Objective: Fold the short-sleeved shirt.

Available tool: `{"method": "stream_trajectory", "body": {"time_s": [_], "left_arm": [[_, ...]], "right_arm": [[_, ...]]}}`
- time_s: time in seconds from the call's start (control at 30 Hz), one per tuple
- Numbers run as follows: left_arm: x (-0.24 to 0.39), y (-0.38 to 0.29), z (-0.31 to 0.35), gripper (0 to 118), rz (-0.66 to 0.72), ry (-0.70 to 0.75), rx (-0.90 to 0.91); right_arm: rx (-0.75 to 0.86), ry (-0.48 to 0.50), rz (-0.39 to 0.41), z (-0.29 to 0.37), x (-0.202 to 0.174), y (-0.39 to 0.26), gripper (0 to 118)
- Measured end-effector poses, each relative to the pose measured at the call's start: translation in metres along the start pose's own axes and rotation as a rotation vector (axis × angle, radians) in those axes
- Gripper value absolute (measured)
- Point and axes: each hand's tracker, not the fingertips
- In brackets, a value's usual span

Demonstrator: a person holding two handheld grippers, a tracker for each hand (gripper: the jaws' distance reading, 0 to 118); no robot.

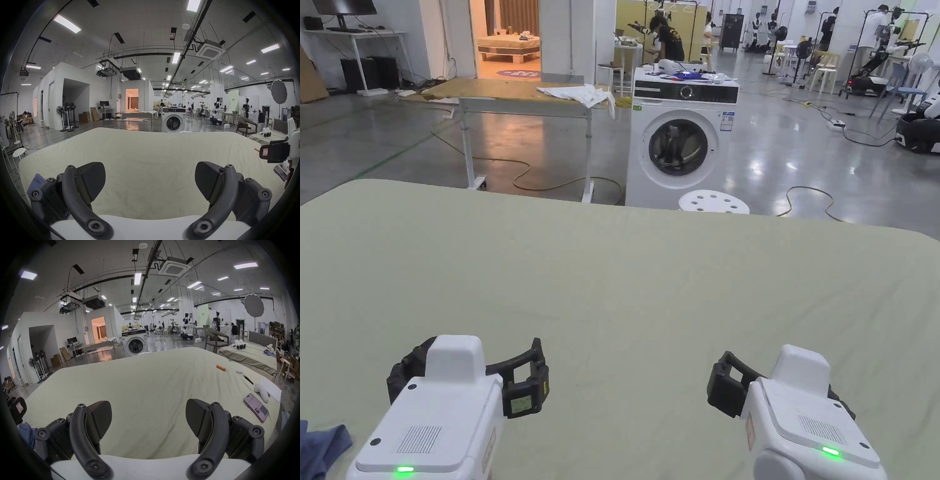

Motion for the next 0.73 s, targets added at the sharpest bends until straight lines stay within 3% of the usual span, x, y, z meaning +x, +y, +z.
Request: {"method": "stream_trajectory", "body": {"time_s": [0.2, 0.73], "left_arm": [[0.004, -0.002, 0.000, 112, -0.018, 0.029, 0.000], [0.003, -0.006, 0.001, 112, -0.051, 0.038, 0.039]], "right_arm": [[-0.024, 0.012, -0.011, -0.005, -0.001, 0.003, 96], [-0.015, -0.005, 0.060, -0.013, 0.001, 0.000, 97]]}}
